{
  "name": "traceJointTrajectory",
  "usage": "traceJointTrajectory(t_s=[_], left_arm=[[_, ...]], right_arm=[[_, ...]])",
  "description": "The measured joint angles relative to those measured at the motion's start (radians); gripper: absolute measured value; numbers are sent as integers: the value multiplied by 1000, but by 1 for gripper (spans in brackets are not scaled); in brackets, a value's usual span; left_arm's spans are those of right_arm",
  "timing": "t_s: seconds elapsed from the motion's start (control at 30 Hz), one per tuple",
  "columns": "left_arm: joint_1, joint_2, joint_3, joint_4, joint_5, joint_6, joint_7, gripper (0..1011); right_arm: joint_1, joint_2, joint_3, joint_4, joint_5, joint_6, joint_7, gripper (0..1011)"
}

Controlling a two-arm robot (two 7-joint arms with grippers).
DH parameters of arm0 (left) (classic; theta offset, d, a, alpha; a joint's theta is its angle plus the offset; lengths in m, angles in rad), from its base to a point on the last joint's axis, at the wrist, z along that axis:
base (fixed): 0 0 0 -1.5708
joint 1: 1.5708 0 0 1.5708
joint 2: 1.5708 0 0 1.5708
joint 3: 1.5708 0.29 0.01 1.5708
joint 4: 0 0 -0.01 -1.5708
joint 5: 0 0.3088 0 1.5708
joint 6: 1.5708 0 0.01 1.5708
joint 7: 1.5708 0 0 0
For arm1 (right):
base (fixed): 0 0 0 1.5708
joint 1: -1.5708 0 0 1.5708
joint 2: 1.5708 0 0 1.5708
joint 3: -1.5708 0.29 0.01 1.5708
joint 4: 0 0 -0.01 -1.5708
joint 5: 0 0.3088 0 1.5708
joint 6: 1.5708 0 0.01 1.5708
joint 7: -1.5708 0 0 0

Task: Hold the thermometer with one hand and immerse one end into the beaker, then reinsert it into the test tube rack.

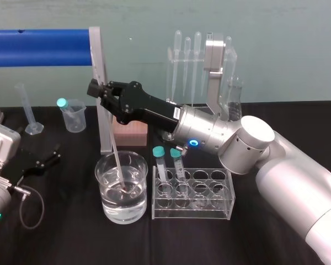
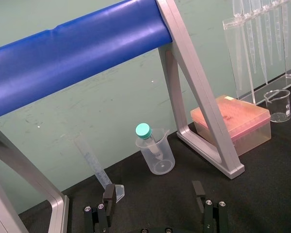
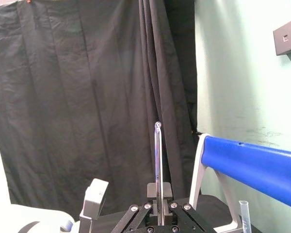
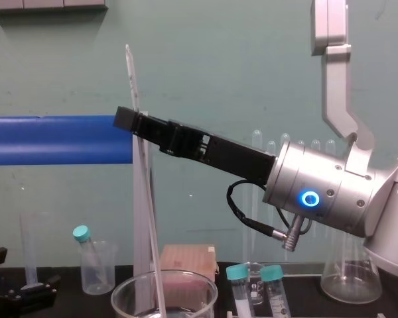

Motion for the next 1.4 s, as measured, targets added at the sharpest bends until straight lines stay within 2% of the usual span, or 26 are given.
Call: traceJointTrajectory(t_s=[0.5,1.4], left_arm=[[0,0,0,0,0,0,0,1008],[0,0,0,0,0,0,0,1008]], right_arm=[[7,-18,7,51,-9,-10,36,57],[7,-18,10,52,-9,-11,36,58]])
